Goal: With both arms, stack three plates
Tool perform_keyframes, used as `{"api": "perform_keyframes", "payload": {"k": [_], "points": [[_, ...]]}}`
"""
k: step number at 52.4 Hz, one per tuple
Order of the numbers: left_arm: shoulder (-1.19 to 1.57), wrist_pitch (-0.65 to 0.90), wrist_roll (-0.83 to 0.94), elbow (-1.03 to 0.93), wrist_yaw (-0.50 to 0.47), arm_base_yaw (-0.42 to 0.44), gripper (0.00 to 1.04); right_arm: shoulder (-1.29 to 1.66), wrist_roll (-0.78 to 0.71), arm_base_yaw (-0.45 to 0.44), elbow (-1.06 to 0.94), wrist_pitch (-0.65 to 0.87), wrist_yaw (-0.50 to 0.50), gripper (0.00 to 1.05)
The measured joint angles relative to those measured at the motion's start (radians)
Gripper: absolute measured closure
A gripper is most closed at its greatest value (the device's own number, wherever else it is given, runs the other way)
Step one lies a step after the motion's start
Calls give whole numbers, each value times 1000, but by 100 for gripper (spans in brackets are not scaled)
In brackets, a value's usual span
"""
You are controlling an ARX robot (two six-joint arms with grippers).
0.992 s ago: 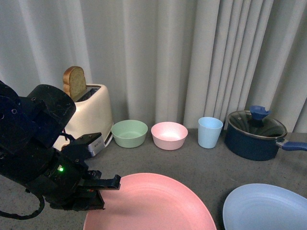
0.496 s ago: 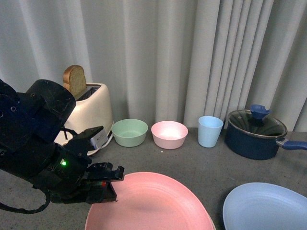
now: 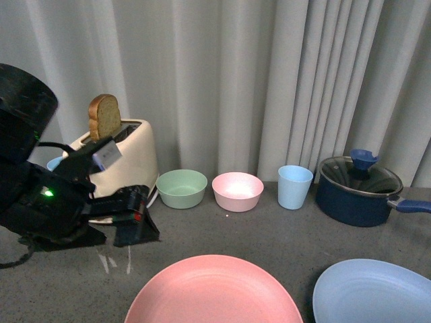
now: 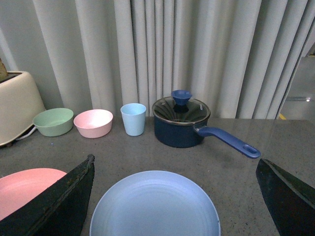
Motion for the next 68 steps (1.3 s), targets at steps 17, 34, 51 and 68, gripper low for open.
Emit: {"api": "perform_keyframes", "payload": {"k": [17, 34, 51, 68], "points": [[-122, 476, 25, -211, -236, 28, 16, 0, 0, 0, 0, 0, 0, 7], [-307, 1182, 35, -672, -383, 53, 82, 0, 0, 0, 0, 0, 0, 7], [-578, 1096, 37, -874, -335, 104, 101, 0, 0, 0, 0, 0, 0, 7], [-846, 919, 38, -966, -335, 104, 101, 0, 0, 0, 0, 0, 0, 7]]}}
